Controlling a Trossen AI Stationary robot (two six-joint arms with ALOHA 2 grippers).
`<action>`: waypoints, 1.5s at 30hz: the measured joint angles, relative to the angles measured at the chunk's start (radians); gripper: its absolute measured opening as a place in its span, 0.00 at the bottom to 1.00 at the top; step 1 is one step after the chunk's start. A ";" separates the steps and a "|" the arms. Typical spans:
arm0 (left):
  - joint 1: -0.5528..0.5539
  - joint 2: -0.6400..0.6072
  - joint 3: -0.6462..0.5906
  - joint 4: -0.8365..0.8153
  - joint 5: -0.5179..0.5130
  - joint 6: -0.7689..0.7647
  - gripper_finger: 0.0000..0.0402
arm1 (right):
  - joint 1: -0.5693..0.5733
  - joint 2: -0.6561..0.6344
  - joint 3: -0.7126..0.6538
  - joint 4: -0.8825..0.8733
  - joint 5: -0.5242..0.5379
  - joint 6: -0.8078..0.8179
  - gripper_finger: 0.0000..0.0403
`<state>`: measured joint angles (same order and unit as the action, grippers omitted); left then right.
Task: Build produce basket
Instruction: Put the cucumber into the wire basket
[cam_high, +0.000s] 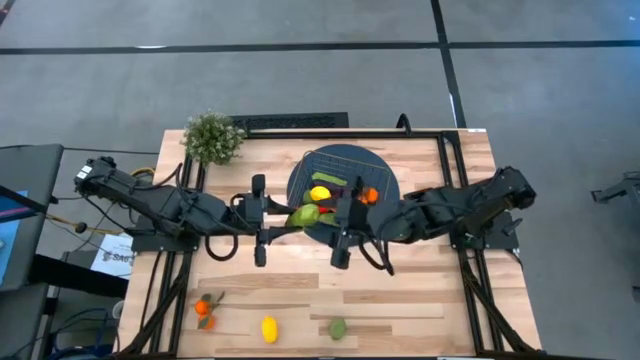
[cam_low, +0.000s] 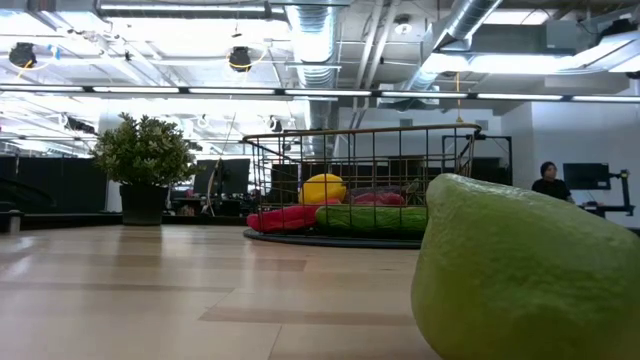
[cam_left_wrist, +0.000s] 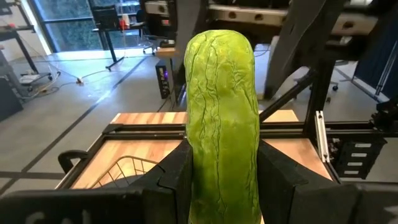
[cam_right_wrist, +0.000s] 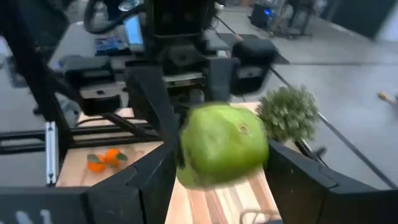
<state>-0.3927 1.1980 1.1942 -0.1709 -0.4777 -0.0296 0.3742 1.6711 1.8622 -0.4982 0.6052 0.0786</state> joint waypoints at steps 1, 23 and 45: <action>0.000 0.000 0.000 -0.001 0.000 0.000 0.28 | -0.004 0.002 -0.002 0.010 -0.008 -0.022 0.63; -0.001 0.000 0.001 -0.005 0.002 -0.002 0.28 | -0.038 0.037 -0.002 0.025 -0.068 -0.007 0.30; 0.000 -0.068 0.001 -0.046 -0.423 0.056 0.58 | 0.027 -0.013 -0.002 -0.526 0.226 0.355 0.29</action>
<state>-0.3931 1.1296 1.1950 -0.2171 -0.9005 0.0260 0.4014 1.6577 1.8606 -1.0242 0.8315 0.4333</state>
